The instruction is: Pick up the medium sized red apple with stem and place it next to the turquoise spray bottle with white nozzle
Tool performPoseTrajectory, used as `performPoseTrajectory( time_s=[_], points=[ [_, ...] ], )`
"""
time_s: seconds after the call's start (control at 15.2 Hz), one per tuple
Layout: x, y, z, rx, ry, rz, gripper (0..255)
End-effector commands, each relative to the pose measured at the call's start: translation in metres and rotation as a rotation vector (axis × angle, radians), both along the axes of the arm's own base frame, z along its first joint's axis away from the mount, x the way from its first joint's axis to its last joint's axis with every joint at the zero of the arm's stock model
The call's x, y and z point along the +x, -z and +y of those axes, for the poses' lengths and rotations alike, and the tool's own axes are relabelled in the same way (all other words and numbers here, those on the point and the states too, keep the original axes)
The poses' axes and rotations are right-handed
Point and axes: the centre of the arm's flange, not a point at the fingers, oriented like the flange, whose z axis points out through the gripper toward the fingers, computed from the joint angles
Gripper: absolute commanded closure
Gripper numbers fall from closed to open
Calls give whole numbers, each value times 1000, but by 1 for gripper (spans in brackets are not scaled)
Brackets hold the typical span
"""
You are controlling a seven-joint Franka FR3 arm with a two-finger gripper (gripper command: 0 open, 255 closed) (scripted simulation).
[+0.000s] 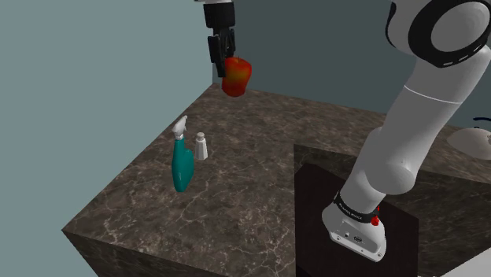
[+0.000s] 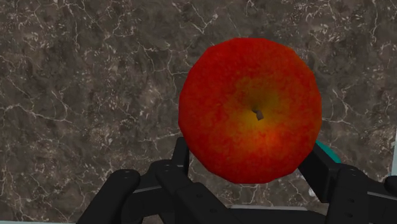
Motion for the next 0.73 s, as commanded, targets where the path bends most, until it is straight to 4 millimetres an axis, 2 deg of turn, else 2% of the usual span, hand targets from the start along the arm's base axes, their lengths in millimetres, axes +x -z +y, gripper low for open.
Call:
performPoseTrajectory(
  time_s=[0.0,0.66],
  points=[
    [-1,10,0,0,0,0,255],
    [-1,63,0,0,0,0,255]
  ],
)
